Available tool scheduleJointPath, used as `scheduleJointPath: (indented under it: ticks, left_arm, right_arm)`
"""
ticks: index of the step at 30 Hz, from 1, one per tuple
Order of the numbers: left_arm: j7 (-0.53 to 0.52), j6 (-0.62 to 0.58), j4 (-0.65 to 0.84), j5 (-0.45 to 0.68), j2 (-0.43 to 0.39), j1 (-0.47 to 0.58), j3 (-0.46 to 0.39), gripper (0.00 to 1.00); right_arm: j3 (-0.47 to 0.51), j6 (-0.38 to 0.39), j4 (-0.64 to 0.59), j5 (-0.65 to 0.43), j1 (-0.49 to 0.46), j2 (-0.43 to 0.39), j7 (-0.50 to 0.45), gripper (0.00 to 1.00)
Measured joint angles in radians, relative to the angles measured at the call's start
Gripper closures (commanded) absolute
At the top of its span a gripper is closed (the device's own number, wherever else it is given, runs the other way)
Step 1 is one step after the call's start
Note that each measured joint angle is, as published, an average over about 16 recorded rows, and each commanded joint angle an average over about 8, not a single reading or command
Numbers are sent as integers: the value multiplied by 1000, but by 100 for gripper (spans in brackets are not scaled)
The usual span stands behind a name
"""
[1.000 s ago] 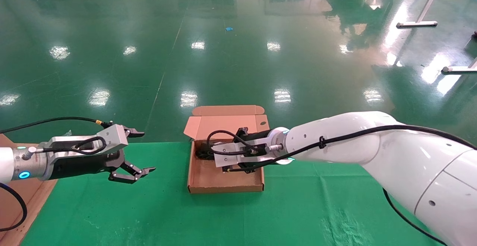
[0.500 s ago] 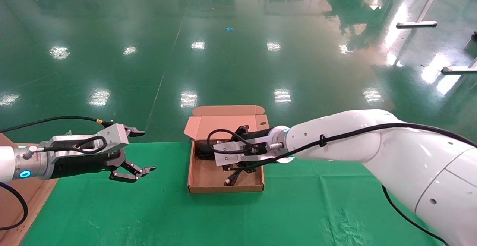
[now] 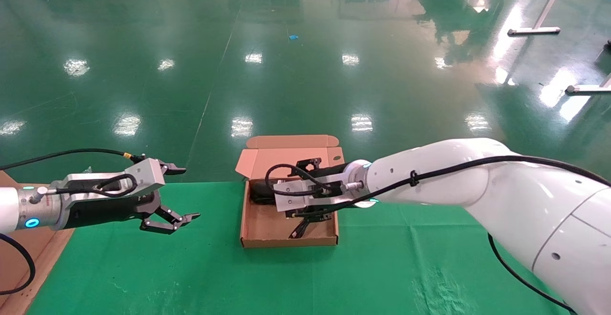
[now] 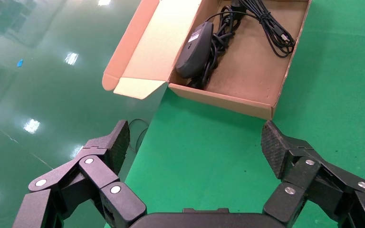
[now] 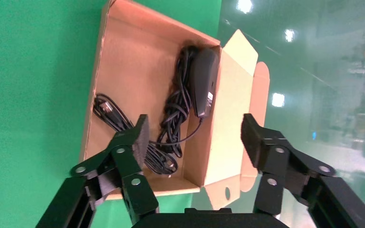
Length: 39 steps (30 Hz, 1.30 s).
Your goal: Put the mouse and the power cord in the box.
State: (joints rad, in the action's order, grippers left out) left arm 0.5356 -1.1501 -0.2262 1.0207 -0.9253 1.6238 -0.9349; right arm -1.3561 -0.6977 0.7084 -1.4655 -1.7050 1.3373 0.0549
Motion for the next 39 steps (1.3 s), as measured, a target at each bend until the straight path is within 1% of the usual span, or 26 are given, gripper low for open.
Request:
scheduleJointPath:
  ticks: [7,39]
  left_arm:
    - [-63,-30,-92,-25,27,-48,57,0]
    - [-460,-220,-673,-185,200,-350,417,0]
  right_arm:
    - [104,-77,56,71,61,-70,-23,0]
    - [704,-522,377,480,412,-475,-159,0]
